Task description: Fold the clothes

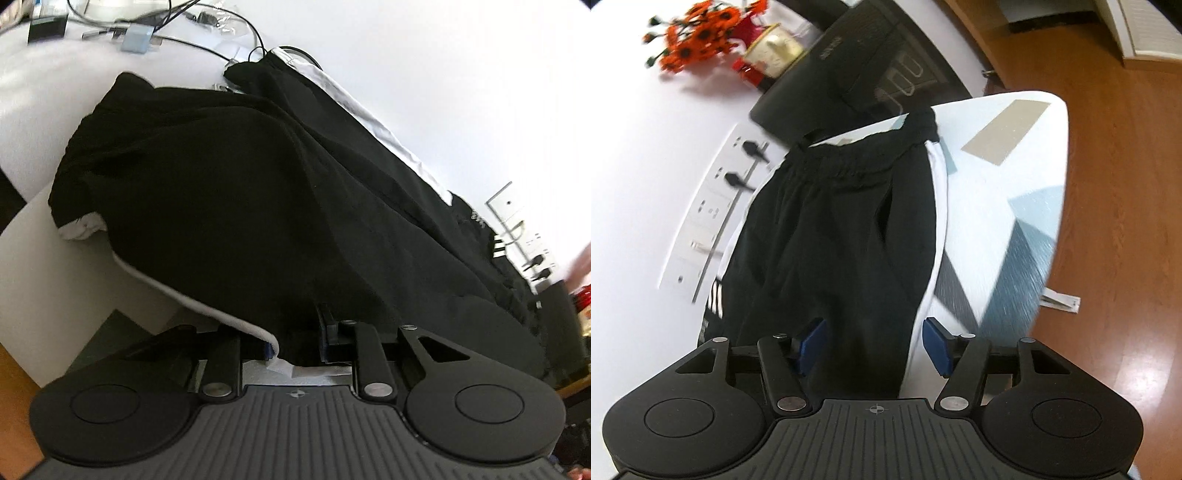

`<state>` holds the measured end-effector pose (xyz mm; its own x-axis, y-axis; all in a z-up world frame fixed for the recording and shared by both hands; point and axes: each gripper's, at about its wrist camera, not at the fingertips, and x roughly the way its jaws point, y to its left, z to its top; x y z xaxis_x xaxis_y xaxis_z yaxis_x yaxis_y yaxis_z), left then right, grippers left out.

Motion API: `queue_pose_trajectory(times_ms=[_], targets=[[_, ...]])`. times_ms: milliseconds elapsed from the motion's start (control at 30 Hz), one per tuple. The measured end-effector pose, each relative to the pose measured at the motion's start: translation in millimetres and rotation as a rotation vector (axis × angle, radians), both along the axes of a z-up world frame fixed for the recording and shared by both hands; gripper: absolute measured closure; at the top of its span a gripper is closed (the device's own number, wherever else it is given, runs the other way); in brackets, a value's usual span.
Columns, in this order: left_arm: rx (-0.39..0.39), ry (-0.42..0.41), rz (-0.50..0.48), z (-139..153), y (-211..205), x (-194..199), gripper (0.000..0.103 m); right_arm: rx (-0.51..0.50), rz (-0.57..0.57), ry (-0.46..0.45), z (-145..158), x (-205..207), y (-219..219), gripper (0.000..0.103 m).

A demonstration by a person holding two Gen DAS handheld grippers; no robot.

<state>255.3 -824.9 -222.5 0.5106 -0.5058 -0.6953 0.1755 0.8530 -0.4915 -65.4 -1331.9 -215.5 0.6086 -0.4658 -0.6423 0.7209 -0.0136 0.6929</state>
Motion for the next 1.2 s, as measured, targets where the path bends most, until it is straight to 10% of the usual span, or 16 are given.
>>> queue_pose_trajectory(times_ms=[200,300,400,500,600,733,1200], targets=[[0.082,-0.036,0.066,8,-23,-11,0.075,0.039,-0.070,-0.064,-25,1,-33,0.052],[0.061,-0.031,0.115,13,-26,-11,0.098,0.034,-0.063,-0.104,-34,2,-41,0.057],[0.037,-0.058,0.165,28,-24,-14,0.100,0.078,-0.020,-0.108,-37,10,-47,0.073],[0.018,-0.044,0.164,32,-26,-18,0.099,0.070,-0.029,-0.083,-26,6,-41,0.066],[0.008,0.007,0.156,26,-31,-20,0.077,0.006,-0.044,-0.055,-15,0,-32,0.045],[-0.007,0.075,0.145,19,-39,-22,0.050,0.003,-0.028,0.041,-18,7,-35,0.045],[-0.043,0.091,0.018,8,-86,-34,0.041,0.003,0.147,-0.031,-23,32,-33,0.045]])
